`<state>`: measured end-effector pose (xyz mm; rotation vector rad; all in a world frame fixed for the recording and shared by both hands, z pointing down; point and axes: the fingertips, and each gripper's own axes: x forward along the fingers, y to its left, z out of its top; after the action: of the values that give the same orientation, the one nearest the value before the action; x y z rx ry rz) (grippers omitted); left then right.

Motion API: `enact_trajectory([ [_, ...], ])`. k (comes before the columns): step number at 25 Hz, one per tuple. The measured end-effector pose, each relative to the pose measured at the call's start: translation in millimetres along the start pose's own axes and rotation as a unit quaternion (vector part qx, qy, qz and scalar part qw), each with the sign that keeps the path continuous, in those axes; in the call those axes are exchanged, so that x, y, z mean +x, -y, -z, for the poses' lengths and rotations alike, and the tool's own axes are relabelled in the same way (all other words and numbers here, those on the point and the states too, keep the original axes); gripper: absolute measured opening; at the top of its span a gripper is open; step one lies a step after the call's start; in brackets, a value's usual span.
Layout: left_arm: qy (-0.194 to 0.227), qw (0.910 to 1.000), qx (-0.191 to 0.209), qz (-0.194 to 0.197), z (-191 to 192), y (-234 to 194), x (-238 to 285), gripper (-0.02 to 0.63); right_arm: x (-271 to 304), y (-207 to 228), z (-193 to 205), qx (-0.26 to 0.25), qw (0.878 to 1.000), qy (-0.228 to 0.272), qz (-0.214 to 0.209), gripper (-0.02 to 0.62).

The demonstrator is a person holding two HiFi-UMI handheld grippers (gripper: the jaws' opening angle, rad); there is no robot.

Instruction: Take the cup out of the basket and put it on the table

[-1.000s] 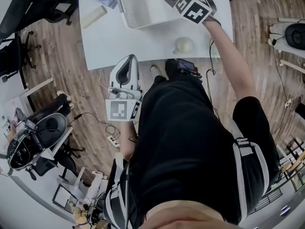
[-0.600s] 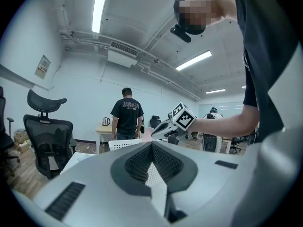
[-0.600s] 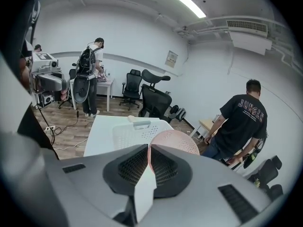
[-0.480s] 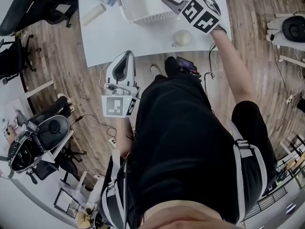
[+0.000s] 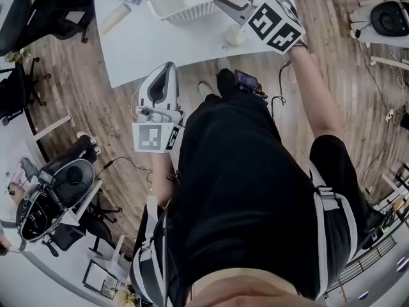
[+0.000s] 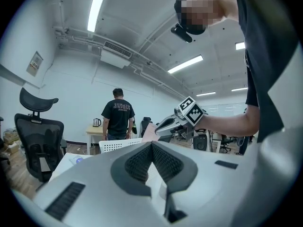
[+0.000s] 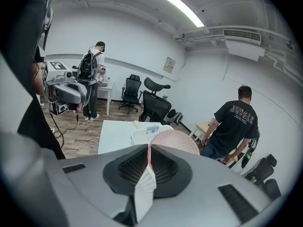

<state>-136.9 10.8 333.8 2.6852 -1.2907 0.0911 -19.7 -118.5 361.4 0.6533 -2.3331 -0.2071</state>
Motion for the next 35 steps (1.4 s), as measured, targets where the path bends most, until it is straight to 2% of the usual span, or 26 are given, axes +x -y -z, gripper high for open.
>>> enact_trajectory([
  [19,0.015,0.9954,-0.002,0.095,11,51,-15,0.020,-93,-76,8,0.019,0.998,-0.009,0.061,0.034],
  [26,0.020,0.9949,0.002,0.099,9,62,-20,0.020,-118,-98,2,0.021,0.997,0.010,0.072,0.034],
  [35,0.022,0.9967,0.007,0.078,0,76,-10,0.020,-143,-109,1,0.020,0.994,0.077,0.072,0.034],
])
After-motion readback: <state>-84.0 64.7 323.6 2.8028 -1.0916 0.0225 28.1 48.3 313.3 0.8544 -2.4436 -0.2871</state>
